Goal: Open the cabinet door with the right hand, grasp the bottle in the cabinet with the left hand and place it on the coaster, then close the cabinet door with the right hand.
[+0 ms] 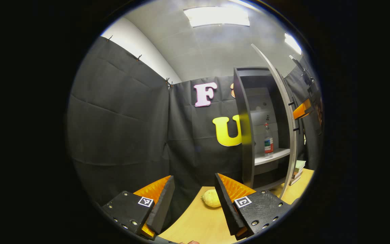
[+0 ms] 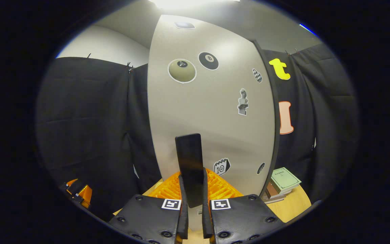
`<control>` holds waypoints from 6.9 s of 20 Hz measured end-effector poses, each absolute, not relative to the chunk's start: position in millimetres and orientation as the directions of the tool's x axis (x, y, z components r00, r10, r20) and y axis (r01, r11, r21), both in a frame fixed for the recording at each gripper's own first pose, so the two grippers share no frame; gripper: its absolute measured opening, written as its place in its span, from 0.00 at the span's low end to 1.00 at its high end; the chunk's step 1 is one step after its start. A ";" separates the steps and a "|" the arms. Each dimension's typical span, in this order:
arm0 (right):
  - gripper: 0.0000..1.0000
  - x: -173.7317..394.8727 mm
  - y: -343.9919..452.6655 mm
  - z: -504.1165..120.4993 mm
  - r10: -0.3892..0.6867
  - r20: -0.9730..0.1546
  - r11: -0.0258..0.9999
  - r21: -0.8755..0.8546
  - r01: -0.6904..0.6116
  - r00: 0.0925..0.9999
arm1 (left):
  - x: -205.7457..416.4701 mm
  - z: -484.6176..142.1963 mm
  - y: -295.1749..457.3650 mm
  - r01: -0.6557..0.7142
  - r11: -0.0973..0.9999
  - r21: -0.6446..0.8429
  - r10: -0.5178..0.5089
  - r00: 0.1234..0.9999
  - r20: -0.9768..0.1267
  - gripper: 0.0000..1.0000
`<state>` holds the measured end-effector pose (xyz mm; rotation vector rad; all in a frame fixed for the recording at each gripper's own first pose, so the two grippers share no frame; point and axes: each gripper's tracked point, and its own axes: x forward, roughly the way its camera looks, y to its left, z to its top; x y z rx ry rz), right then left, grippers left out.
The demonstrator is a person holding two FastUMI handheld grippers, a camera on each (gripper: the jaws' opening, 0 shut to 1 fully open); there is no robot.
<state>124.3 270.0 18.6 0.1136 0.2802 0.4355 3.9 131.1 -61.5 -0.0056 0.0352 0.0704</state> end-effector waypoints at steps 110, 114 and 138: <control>0.98 155.4 147.5 -1.1 0.006 -0.270 0.996 0.083 0.017 0.963 | 231.3 -26.8 -163.2 0.282 0.954 -0.102 -0.293 0.948 -0.121 0.60; 0.98 154.5 150.1 -1.5 0.029 -0.263 0.996 0.085 -0.007 0.964 | 192.1 -56.1 -142.9 0.242 0.961 -0.136 -0.262 0.952 -0.157 0.60; 0.98 137.3 143.8 -12.1 0.062 -0.330 0.998 0.004 -0.064 0.942 | 48.1 -249.9 -93.8 0.062 0.987 -0.147 -0.097 0.963 -0.250 0.61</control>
